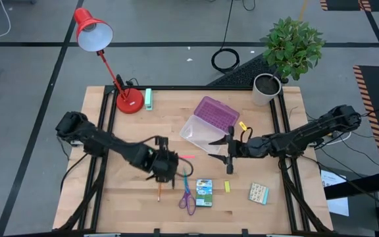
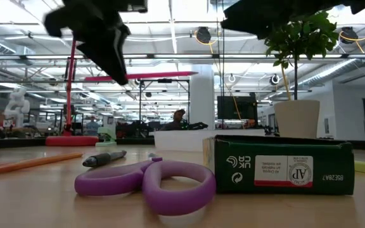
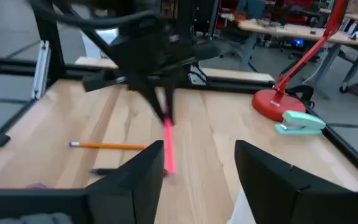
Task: Pack school essentials
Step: Put the pink pencil into the purple supply box
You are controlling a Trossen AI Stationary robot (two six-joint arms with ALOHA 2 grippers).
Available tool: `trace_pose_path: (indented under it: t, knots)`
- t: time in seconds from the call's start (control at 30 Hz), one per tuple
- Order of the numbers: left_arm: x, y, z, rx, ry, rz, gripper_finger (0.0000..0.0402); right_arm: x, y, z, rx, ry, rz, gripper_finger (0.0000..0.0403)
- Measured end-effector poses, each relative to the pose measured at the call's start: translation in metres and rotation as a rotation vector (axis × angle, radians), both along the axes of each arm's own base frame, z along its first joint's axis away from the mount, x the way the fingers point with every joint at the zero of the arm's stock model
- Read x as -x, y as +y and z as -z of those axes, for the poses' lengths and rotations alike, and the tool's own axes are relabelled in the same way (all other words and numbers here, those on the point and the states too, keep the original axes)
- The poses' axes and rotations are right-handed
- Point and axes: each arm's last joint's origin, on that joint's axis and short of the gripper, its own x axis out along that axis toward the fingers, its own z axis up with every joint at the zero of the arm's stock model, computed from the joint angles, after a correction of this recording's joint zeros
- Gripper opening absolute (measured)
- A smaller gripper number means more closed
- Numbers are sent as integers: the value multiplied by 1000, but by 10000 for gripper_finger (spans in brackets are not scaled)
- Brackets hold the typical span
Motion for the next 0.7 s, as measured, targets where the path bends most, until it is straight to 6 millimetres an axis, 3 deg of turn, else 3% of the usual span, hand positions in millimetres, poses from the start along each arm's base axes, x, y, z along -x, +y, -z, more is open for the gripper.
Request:
trace_pose_path:
  t: [0.33, 0.7]
  knots:
    - [-10, 31, -3, -42, 13, 8, 32, -40, -2, 27, 31, 87, 62, 198]
    - [-10, 25, -4, -37, 1, 24, 34, -59, -12, 45, 18, 61, 61, 198]
